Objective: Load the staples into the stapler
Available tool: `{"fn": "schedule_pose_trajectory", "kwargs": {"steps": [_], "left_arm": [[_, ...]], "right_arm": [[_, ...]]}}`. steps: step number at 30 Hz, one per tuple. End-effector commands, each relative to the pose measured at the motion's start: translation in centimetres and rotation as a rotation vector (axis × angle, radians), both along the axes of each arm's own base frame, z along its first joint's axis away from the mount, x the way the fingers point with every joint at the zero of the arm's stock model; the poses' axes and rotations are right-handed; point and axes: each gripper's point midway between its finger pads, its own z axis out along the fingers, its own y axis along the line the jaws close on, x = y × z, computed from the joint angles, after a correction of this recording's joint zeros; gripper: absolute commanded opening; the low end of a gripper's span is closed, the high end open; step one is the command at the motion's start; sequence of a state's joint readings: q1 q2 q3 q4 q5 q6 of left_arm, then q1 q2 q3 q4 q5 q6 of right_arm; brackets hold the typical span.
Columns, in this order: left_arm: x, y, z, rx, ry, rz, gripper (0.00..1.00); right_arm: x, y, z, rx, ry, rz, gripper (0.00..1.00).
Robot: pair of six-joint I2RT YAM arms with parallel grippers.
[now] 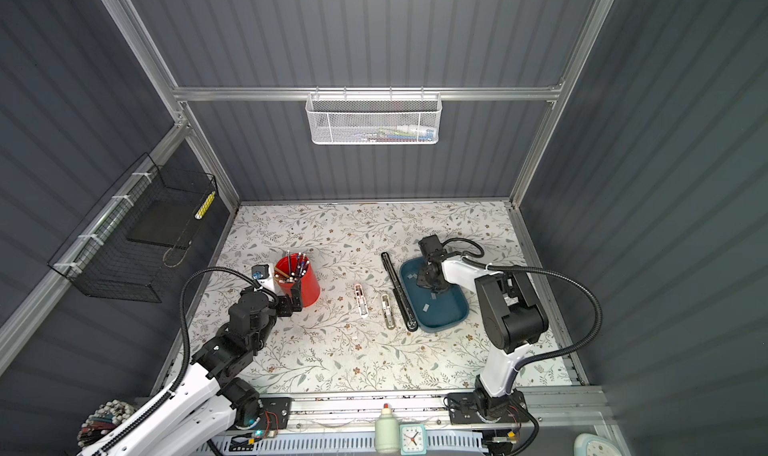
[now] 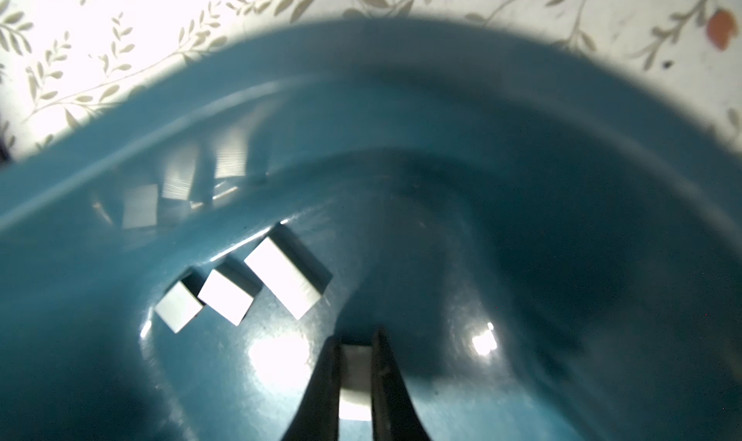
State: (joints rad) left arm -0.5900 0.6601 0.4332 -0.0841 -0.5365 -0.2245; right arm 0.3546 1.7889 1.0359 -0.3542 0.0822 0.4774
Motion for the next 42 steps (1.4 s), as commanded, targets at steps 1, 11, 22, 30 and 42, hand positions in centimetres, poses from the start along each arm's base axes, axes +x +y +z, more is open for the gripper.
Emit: {"fn": "schedule_pose_trajectory", "kwargs": {"steps": [1, 11, 22, 30, 42], "left_arm": [[-0.1, 0.8, 0.7, -0.008, 0.006, 0.049, 1.0], [-1.4, 2.3, 0.0, -0.057, 0.112, 0.146, 1.0], [-4.8, -0.6, -5.5, -0.17, 0.447, 0.031, 1.0], [-5.9, -1.8, -6.5, -0.335, 0.348, -0.066, 1.0], [-6.1, -4.2, -8.5, -0.364, 0.419, -0.165, 1.0]], "right_arm": [[-0.5, 0.4, -0.5, -0.016, 0.029, 0.029, 0.13], [-1.1, -0.2, 5.3, -0.037, -0.109, 0.038, 0.12], [-4.3, 0.3, 11.4, 0.024, -0.279, 0.09, 0.11], [-7.3, 3.0, 14.2, 0.02, -0.391, 0.215, 0.11], [-8.9, 8.2, 13.7, 0.11, -0.444, 0.298, 0.09]]}}
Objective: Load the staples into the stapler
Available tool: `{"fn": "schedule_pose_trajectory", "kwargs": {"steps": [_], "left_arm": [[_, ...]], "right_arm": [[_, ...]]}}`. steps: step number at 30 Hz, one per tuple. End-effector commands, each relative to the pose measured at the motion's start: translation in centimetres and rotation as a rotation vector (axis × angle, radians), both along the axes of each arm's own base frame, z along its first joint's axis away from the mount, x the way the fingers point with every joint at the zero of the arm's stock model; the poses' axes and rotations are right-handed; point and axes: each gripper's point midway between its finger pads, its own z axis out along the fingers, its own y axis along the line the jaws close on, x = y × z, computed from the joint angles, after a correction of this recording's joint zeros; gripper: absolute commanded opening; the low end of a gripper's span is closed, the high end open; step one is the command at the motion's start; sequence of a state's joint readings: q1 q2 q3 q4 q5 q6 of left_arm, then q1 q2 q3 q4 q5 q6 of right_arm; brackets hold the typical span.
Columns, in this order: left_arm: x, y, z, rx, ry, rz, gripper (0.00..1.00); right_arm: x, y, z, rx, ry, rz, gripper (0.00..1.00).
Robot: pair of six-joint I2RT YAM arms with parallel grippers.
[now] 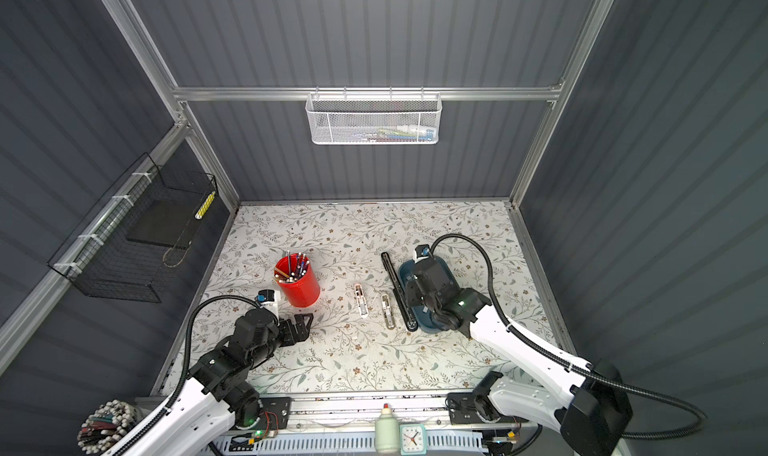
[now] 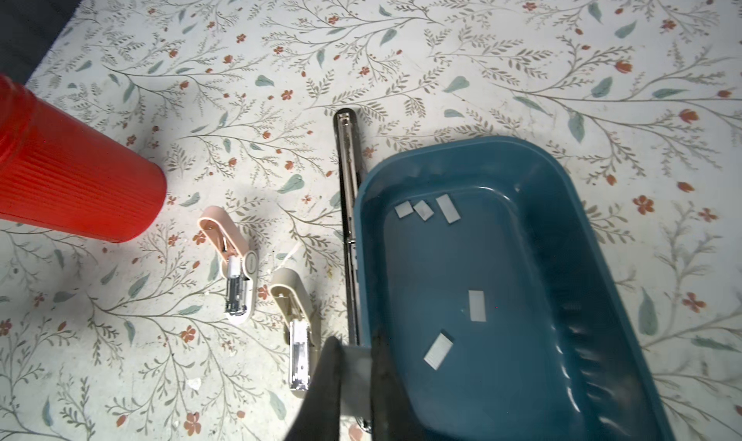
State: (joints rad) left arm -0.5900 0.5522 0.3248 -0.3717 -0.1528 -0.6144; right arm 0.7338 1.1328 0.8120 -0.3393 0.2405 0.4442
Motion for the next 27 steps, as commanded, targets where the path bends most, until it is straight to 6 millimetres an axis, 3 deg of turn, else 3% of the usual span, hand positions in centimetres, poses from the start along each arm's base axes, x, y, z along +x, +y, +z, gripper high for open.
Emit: {"fn": "schedule_pose_trajectory", "kwargs": {"steps": [1, 7, 10, 15, 21, 27], "left_arm": [[0.4, -0.8, 0.6, -0.027, -0.009, -0.018, 1.0], [0.4, -1.2, 1.1, -0.035, -0.028, -0.049, 1.0], [0.8, -0.3, 1.9, -0.008, -0.067, -0.006, 1.0], [1.1, 0.5, 2.4, 0.027, -0.085, 0.028, 1.0], [1.3, 0.7, 2.1, 0.045, -0.07, 0.035, 1.0], [1.5, 1.0, 2.7, 0.051, -0.105, 0.05, 1.0]], "right_arm": [[0.1, 1.3, -1.6, 0.008, 0.02, 0.003, 0.09], [-0.4, 3.4, -3.3, -0.027, 0.069, 0.1, 0.1], [-0.3, 3.7, -5.0, -0.085, 0.101, 0.124, 0.1], [0.2, 2.9, -8.0, -0.201, 0.162, 0.096, 0.1], [0.7, 2.2, -10.2, -0.246, 0.217, 0.064, 0.09], [1.1, 0.4, -10.4, -0.27, 0.217, 0.01, 0.08]]}}
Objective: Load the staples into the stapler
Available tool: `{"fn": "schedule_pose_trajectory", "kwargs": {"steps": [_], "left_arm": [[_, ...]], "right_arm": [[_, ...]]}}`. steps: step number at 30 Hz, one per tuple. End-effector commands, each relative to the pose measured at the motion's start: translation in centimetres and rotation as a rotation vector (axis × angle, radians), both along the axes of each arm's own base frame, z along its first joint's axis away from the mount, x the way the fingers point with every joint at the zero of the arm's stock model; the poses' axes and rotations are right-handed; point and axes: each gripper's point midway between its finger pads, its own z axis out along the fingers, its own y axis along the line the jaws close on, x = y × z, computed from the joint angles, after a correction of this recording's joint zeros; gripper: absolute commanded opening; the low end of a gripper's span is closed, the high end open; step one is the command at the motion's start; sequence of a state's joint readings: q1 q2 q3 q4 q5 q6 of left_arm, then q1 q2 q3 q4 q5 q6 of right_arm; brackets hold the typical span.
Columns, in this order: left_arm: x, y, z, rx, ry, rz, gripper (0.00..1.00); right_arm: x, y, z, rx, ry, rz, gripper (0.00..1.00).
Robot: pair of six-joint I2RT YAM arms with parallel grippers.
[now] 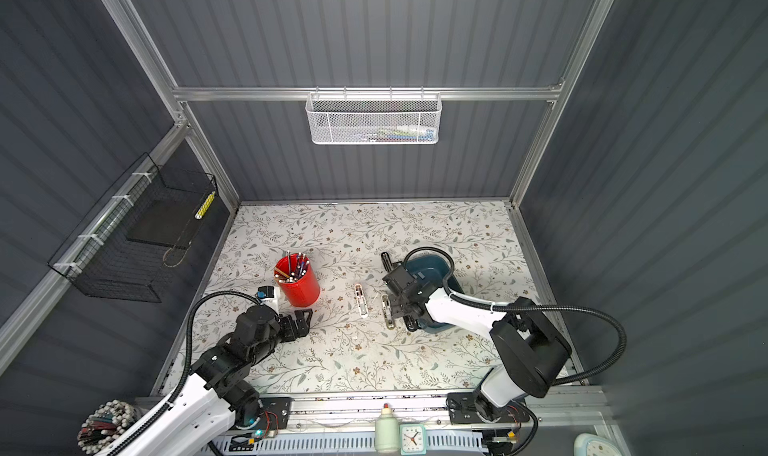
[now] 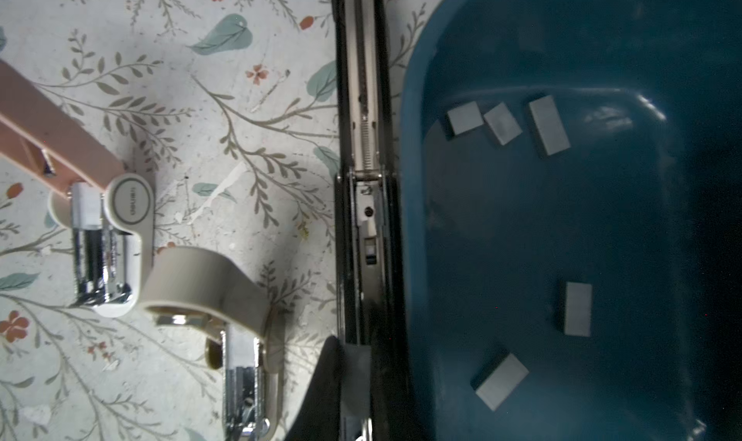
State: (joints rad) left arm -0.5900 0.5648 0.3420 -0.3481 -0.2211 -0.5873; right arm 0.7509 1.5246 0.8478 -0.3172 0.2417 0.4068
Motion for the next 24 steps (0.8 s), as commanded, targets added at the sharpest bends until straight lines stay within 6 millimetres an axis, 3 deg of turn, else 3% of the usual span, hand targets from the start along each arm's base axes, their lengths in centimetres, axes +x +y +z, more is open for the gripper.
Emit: {"fn": "schedule_pose_trajectory", "kwargs": {"steps": [1, 11, 18, 24], "left_arm": [[0.5, 0.5, 1.7, 0.019, -0.051, 0.022, 1.0], [0.7, 0.3, 1.4, 0.028, -0.036, 0.017, 1.0], [0.5, 0.1, 1.2, 0.015, -0.035, 0.007, 1.0], [0.4, -0.1, 1.1, 0.007, -0.029, -0.007, 1.0]], "right_arm": [[0.5, -1.3, 0.7, -0.028, -0.029, -0.036, 0.08], [-0.6, -4.4, -0.1, -0.019, -0.005, -0.091, 0.08], [-1.9, -3.4, -0.4, 0.039, 0.044, -0.042, 0.04], [-2.9, -4.4, -1.0, 0.018, 0.067, -0.089, 0.05]]}}
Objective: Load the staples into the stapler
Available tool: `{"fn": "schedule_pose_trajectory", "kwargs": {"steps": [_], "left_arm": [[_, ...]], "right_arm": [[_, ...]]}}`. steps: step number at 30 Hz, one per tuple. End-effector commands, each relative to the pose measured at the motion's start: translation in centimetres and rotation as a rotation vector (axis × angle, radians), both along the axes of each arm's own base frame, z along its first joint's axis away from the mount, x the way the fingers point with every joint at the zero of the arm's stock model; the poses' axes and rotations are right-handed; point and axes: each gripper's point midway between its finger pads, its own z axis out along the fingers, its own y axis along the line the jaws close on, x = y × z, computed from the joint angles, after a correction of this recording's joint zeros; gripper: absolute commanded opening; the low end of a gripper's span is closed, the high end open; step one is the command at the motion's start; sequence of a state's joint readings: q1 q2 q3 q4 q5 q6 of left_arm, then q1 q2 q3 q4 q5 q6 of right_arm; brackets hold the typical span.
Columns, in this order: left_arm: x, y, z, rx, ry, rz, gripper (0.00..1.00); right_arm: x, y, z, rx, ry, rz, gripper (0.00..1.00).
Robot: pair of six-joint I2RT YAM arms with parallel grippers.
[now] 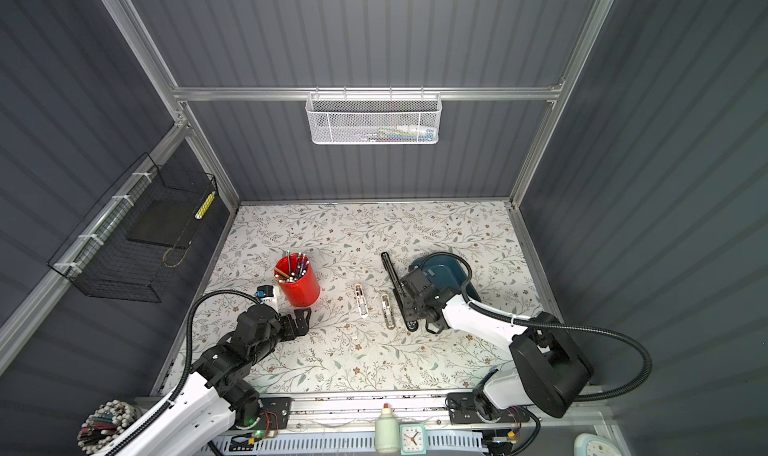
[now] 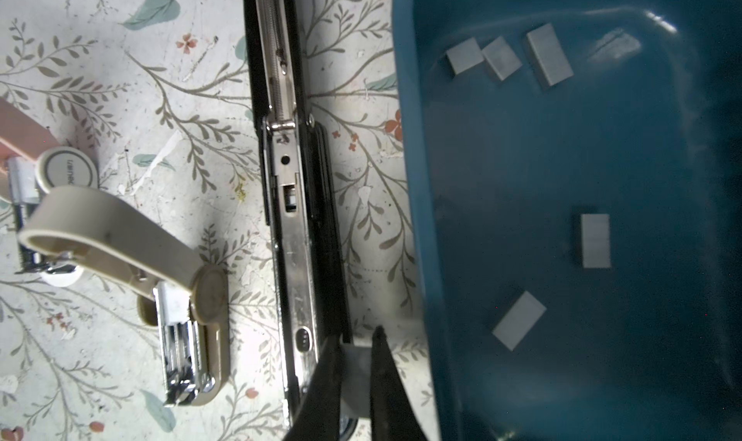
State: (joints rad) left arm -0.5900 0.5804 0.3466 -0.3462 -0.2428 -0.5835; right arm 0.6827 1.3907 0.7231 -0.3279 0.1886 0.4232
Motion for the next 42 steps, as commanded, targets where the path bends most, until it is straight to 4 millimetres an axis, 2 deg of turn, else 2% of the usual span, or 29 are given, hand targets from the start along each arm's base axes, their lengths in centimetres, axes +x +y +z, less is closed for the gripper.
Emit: {"fn": "schedule_pose_trajectory", "kwargs": {"steps": [1, 7, 15, 19, 23, 27, 33, 36, 42], "left_arm": [[0.2, -0.4, 1.2, -0.011, -0.029, -0.021, 1.0], [0.3, -0.2, 1.3, -0.002, -0.03, -0.01, 1.0], [0.4, -0.2, 1.2, 0.001, -0.028, -0.01, 1.0], [0.3, -0.2, 1.1, 0.003, -0.024, -0.009, 1.0], [0.1, -0.8, 1.1, -0.022, -0.023, -0.038, 1.0], [0.2, -0.2, 1.4, -0.013, -0.038, -0.011, 1.0], [0.1, -0.6, 1.2, -0.019, -0.027, -0.032, 1.0], [0.2, -0.4, 1.3, -0.011, -0.032, -0.018, 1.0], [0.2, -0.6, 1.1, -0.014, -0.023, -0.029, 1.0]], "right_arm": [[-1.3, -1.2, -0.7, -0.025, 0.037, -0.04, 0.05], [-1.8, -1.3, -1.4, -0.026, 0.059, -0.05, 0.05], [-2.4, 1.4, -2.2, -0.062, 0.083, 0.063, 0.01], [-2.0, 1.5, -2.6, -0.101, 0.08, 0.057, 0.0], [-1.7, 1.1, -1.9, -0.103, 0.049, 0.037, 0.0], [-1.6, 0.4, -0.5, -0.08, -0.015, 0.015, 0.0], [-1.1, 1.7, 2.0, 0.041, -0.096, 0.013, 0.01], [-1.0, 2.5, 2.4, 0.098, -0.106, 0.017, 0.0], [-1.0, 3.4, 1.8, 0.083, -0.091, 0.038, 0.0]]}}
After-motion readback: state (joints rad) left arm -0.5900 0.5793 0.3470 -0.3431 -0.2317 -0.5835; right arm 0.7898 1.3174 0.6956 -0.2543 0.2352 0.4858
